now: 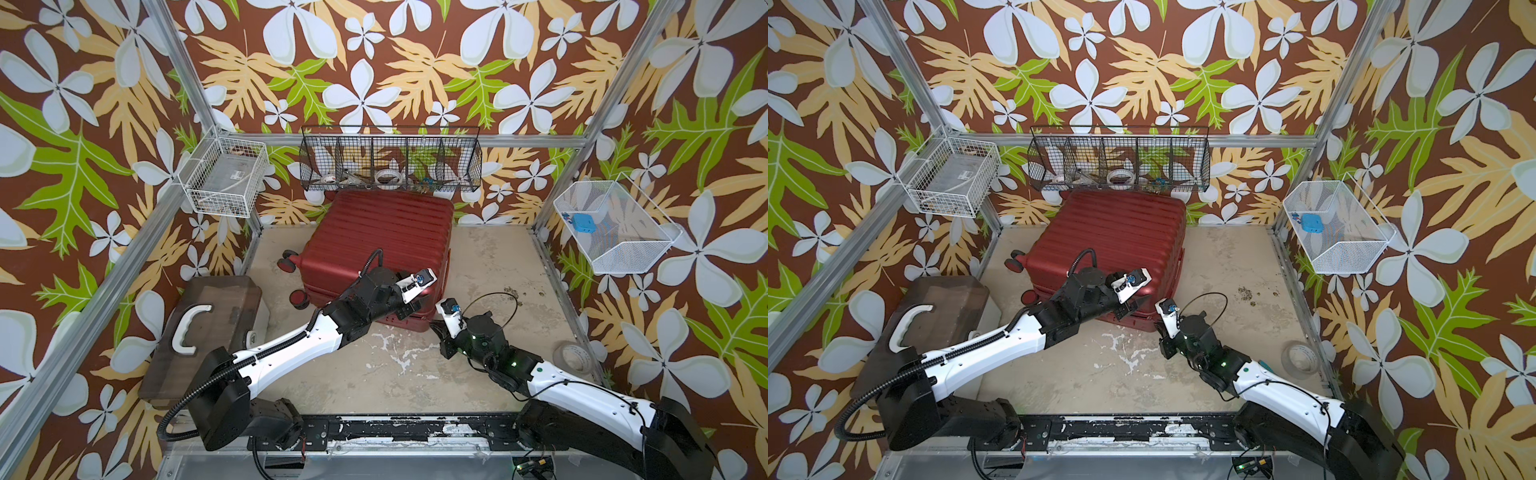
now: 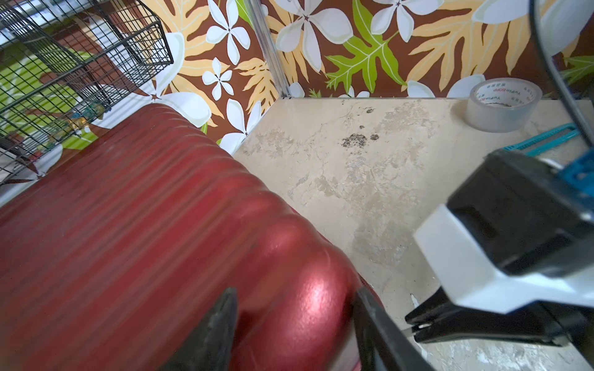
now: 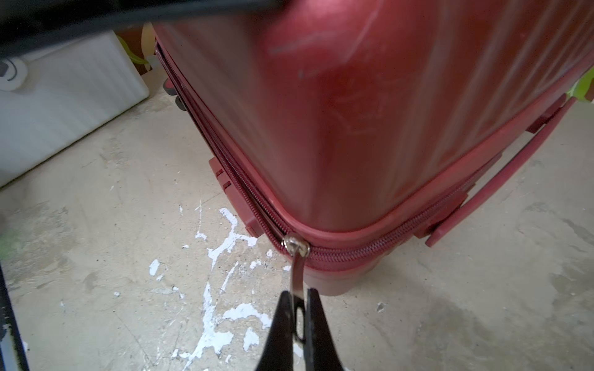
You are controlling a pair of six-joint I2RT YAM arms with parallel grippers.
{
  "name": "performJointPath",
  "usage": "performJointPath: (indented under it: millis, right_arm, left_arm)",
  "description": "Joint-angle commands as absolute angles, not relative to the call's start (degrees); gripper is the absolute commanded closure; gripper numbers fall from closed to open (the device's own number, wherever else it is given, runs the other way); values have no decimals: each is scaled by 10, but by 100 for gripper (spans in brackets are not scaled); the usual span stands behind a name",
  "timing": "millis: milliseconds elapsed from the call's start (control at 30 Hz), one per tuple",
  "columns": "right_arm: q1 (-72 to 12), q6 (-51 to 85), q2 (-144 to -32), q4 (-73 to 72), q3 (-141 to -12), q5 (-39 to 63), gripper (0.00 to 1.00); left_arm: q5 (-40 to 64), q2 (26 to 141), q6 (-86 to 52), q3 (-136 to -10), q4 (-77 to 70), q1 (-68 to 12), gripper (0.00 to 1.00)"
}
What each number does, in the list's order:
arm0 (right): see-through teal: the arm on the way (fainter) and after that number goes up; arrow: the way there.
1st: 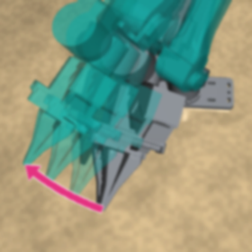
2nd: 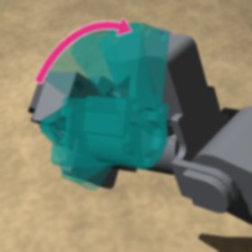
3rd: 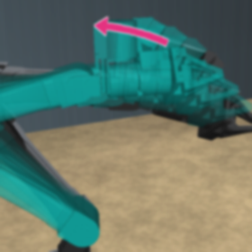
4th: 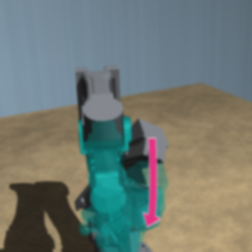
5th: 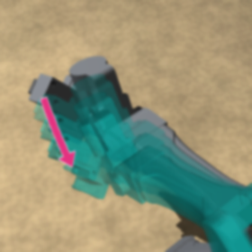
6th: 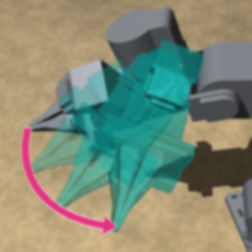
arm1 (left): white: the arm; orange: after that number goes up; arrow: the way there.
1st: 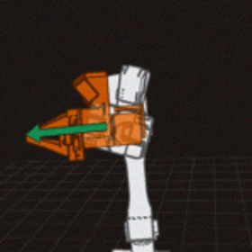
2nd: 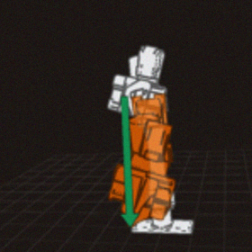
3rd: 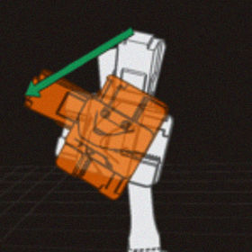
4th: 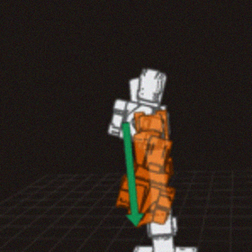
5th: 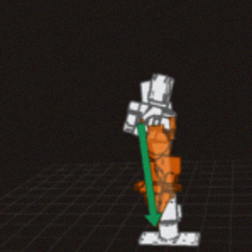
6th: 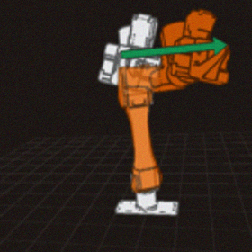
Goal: Open the suitcase zippers
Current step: Adjust the suitcase at the center of the board.
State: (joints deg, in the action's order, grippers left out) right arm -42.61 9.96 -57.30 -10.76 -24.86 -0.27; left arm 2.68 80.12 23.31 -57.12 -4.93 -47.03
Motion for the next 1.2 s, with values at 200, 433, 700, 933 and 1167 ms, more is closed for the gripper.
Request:
performJointPath:
  millis: [200,433,700,933,1167]
  right_arm:
    - [-387,78,-601,-91,-258,-56,100]
    - [-382,95,-604,-111,-248,-32,100]
    - [-382,91,-601,-98,-261,-33,100]
    - [-382,93,-604,-100,-258,-31,100]
    - [-379,90,-600,-99,-254,-30,100]
  left_arm:
    - [-16,782,221,-532,126,-454,40]
    - [222,698,323,-550,251,-439,23]
    - [104,692,496,-474,245,-436,14]
    - [102,750,498,-528,198,-436,13]
    - [94,786,526,-536,172,-436,14]
